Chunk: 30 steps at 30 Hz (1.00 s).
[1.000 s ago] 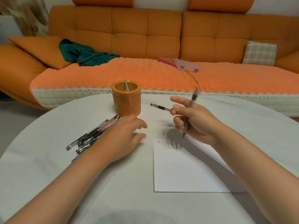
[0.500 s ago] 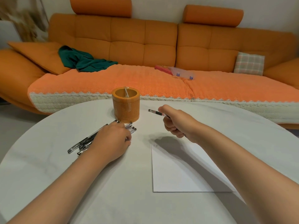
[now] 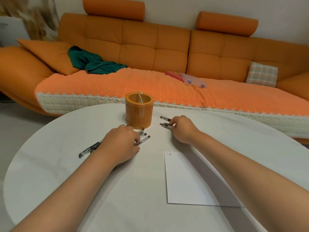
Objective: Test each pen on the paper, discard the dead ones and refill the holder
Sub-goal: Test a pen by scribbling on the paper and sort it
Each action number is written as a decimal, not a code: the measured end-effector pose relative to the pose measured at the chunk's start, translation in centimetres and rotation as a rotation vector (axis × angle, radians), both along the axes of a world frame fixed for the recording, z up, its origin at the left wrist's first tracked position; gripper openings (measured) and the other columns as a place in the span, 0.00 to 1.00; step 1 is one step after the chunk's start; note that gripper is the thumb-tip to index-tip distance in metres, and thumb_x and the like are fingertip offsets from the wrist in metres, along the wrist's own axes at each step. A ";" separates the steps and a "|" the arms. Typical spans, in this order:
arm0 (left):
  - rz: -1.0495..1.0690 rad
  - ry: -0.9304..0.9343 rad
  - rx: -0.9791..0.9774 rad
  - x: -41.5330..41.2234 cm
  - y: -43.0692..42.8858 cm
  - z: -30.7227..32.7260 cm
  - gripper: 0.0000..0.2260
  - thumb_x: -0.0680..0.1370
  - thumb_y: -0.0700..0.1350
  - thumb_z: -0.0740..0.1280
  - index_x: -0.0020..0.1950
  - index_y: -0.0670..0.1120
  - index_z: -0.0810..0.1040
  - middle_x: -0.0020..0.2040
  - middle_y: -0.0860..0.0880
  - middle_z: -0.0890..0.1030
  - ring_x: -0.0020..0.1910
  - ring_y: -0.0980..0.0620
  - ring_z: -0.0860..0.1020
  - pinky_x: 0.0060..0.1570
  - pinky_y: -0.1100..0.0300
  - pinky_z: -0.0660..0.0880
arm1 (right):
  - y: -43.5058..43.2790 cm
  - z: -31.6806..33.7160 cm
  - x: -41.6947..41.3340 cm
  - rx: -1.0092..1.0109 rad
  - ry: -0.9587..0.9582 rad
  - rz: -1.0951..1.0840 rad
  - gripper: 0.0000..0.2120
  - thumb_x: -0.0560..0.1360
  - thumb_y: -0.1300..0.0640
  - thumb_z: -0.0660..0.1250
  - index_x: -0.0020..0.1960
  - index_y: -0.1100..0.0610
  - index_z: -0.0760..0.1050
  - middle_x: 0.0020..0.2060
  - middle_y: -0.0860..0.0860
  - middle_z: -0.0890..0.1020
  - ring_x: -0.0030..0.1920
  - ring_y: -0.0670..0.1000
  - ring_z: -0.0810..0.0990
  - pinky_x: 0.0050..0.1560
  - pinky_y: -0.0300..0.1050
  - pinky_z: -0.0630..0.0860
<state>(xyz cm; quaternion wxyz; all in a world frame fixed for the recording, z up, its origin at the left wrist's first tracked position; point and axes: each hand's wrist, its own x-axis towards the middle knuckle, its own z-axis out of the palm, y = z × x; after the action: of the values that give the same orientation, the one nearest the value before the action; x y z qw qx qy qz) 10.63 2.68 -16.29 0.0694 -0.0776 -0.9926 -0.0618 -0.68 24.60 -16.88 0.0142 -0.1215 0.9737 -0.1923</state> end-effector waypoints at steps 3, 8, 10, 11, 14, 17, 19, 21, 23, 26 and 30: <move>-0.031 0.031 -0.034 -0.1 0.2 0.0 0.11 0.77 0.57 0.67 0.58 0.59 0.79 0.51 0.55 0.78 0.55 0.52 0.73 0.48 0.58 0.66 | 0.3 -1.5 -1.5 0.031 0.126 0.034 0.13 0.81 0.61 0.62 0.62 0.55 0.78 0.55 0.57 0.76 0.54 0.60 0.76 0.49 0.46 0.69; -0.063 0.095 0.011 -0.4 0.3 0.0 0.10 0.73 0.59 0.70 0.50 0.57 0.74 0.48 0.57 0.76 0.48 0.53 0.72 0.46 0.58 0.65 | 0.5 -2.3 -2.1 0.176 0.294 0.091 0.14 0.80 0.56 0.64 0.64 0.53 0.79 0.50 0.56 0.79 0.52 0.61 0.77 0.46 0.50 0.70; -0.044 0.080 -0.001 -0.3 0.3 0.1 0.11 0.72 0.60 0.70 0.45 0.55 0.74 0.44 0.58 0.76 0.45 0.53 0.72 0.44 0.58 0.64 | 0.4 -2.2 -1.7 0.184 0.334 0.100 0.15 0.79 0.56 0.65 0.66 0.53 0.78 0.51 0.56 0.78 0.54 0.61 0.75 0.49 0.51 0.71; -0.024 0.058 -0.011 -0.3 0.3 0.1 0.12 0.71 0.60 0.70 0.43 0.54 0.74 0.42 0.57 0.77 0.44 0.53 0.74 0.43 0.58 0.65 | 0.2 -2.0 -1.3 0.159 0.353 0.112 0.16 0.79 0.56 0.66 0.65 0.53 0.78 0.52 0.55 0.78 0.55 0.60 0.75 0.51 0.51 0.71; 0.021 -0.029 -0.045 -0.2 0.1 0.4 0.12 0.70 0.61 0.69 0.41 0.54 0.75 0.42 0.57 0.79 0.44 0.53 0.76 0.41 0.58 0.66 | -1.4 -0.8 0.9 0.020 0.339 0.254 0.11 0.76 0.57 0.68 0.58 0.51 0.81 0.51 0.51 0.78 0.53 0.54 0.76 0.52 0.49 0.73; 0.025 -0.051 -0.049 0.1 -0.1 0.4 0.09 0.70 0.58 0.69 0.43 0.55 0.76 0.43 0.57 0.78 0.45 0.53 0.75 0.41 0.58 0.66 | -3.4 0.3 4.1 -0.039 0.214 0.495 0.08 0.75 0.57 0.69 0.52 0.50 0.83 0.47 0.45 0.78 0.49 0.45 0.74 0.50 0.42 0.73; 0.028 -0.047 -0.040 0.3 -0.2 0.4 0.04 0.72 0.54 0.68 0.43 0.55 0.76 0.43 0.56 0.78 0.45 0.52 0.75 0.41 0.59 0.65 | -4.3 0.4 5.7 -0.060 0.171 0.599 0.07 0.73 0.57 0.71 0.50 0.50 0.83 0.46 0.46 0.80 0.46 0.44 0.74 0.47 0.40 0.73; 0.037 -0.036 -0.072 0.6 -0.1 0.6 0.03 0.73 0.52 0.66 0.43 0.55 0.77 0.42 0.55 0.79 0.45 0.51 0.76 0.40 0.59 0.65 | -5.0 0.2 6.7 -0.061 0.165 0.638 0.07 0.72 0.56 0.73 0.50 0.51 0.84 0.45 0.46 0.81 0.45 0.43 0.72 0.47 0.39 0.72; 0.046 -0.017 -0.104 0.8 -0.1 0.7 0.04 0.73 0.52 0.65 0.43 0.55 0.78 0.41 0.54 0.80 0.46 0.50 0.77 0.40 0.59 0.66 | -5.3 -0.1 7.1 -0.063 0.163 0.644 0.08 0.72 0.53 0.74 0.51 0.51 0.83 0.46 0.46 0.81 0.45 0.43 0.72 0.47 0.39 0.72; 0.071 -0.031 -0.037 1.1 -0.3 1.0 0.05 0.73 0.53 0.66 0.46 0.57 0.80 0.42 0.56 0.81 0.46 0.52 0.78 0.39 0.59 0.68 | -5.2 -0.3 7.1 -0.060 0.164 0.627 0.10 0.74 0.51 0.73 0.54 0.51 0.82 0.46 0.46 0.82 0.46 0.45 0.73 0.48 0.42 0.71; 0.056 -0.056 0.111 1.6 -0.5 1.1 0.07 0.71 0.53 0.68 0.47 0.59 0.73 0.38 0.59 0.80 0.45 0.56 0.76 0.35 0.61 0.64 | -4.9 -0.7 7.4 -0.060 0.149 0.608 0.11 0.74 0.50 0.73 0.56 0.51 0.82 0.46 0.48 0.81 0.46 0.46 0.73 0.48 0.42 0.70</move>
<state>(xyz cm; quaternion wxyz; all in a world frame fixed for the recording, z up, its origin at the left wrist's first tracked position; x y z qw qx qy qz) 12.24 2.20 -15.16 0.0475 -0.0439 -0.9910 -0.1168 6.70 19.73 -17.53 -0.0042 -0.4212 0.8850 -0.1986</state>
